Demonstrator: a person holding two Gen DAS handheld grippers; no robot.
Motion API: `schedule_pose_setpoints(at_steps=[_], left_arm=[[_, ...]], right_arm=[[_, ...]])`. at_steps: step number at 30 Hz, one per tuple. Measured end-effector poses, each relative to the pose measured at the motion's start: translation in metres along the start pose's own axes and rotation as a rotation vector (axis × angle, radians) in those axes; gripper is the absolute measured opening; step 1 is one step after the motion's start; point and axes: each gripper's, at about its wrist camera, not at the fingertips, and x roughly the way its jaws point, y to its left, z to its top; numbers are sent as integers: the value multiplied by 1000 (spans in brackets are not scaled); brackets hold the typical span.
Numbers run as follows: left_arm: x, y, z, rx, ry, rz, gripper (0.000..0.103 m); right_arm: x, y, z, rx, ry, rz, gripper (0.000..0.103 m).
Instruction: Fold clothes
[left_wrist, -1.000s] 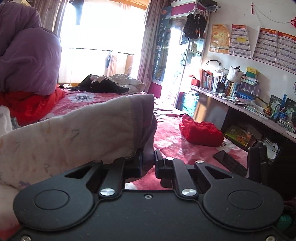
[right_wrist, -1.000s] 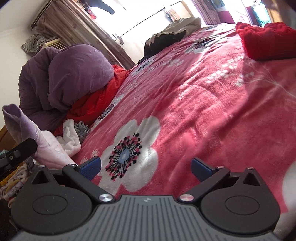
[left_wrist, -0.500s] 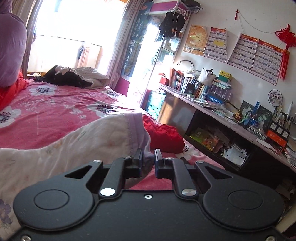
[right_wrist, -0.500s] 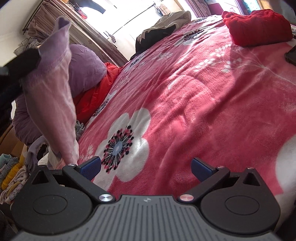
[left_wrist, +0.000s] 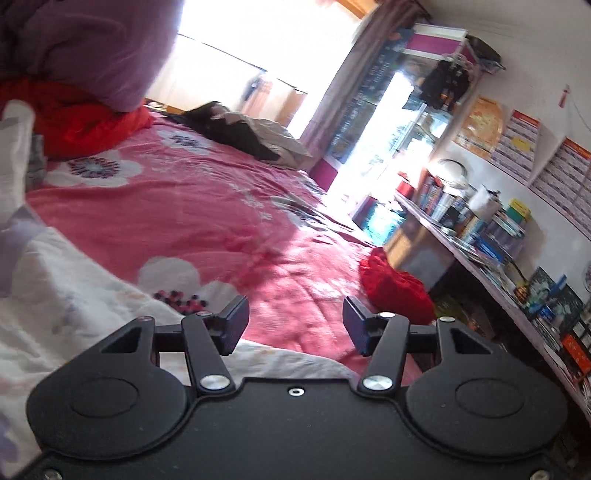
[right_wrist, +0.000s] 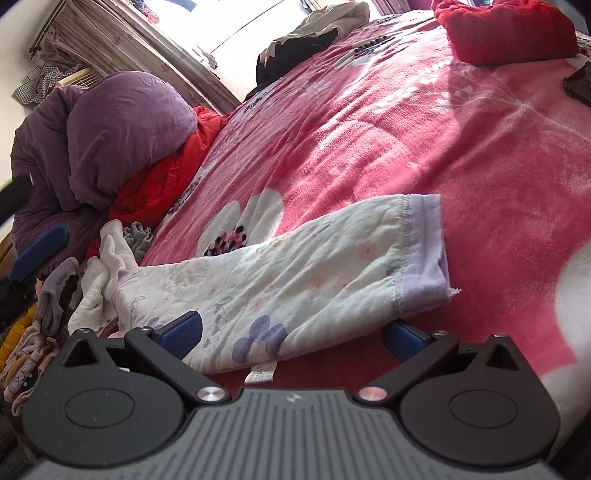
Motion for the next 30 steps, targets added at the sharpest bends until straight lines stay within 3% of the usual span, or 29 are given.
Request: schedule_pose_setpoints(at_steps=[8,12,15,24,26,30], left_arm=[[-65,131,1,-333,-98,377,55],[-93,173,-6,-463,-123,505,55],[-99,183,-9,-489,-124,516,56],[-68,190,-25,-477,-49,482,55],[-67,186,-24,-435,-51,469,32],[-66,170,-19,-348,-75,412,16]], right_arm=[[4,-5,-2,29,22,-23,102],[8,-1,-5,6,36,-24,101],[10,6,-9,-28,52,-16,101],[13,31,-21,-150,98,20,100],[13,34,-22,-164,102,32,100],[11,39,-23,-179,104,61,99]])
